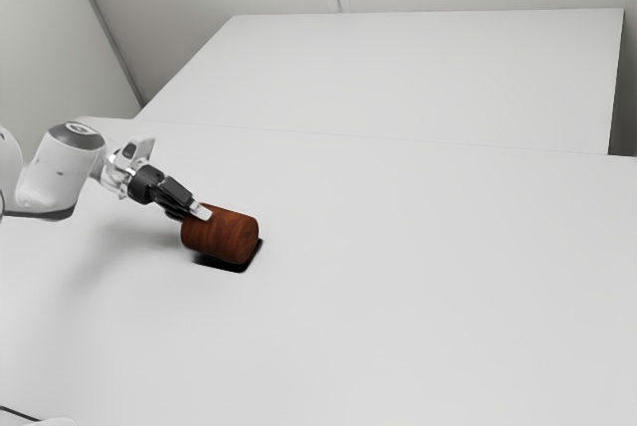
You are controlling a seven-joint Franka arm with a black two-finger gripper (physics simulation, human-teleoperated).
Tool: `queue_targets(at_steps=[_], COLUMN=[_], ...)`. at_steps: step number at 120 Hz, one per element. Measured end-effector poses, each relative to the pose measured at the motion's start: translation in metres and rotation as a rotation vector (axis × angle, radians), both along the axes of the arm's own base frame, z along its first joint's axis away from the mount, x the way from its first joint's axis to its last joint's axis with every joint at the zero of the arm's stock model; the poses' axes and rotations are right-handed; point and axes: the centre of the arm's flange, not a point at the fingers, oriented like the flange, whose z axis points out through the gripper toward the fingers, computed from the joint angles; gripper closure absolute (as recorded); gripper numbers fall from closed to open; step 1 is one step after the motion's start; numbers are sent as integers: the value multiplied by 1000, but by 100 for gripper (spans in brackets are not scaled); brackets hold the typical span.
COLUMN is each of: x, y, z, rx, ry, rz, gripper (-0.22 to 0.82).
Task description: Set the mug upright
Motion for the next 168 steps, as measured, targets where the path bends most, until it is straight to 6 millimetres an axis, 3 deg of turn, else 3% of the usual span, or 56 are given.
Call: queue_targets(at_steps=[21,47,68,92,115,149,168], x=[2,2,1,2,-2,-16,-18], y=[-6,-9,-20,-55,-86,-143,-154], z=[10,16,49,90,108,118,108], rx=[-23,-22,46,276,522,834,928], ry=[-20,-25,-62,-124,-194,-367,-432], rz=[-16,-24,-47,-145,-242,-398,-457], gripper=[71,76,77,78,78,78,78])
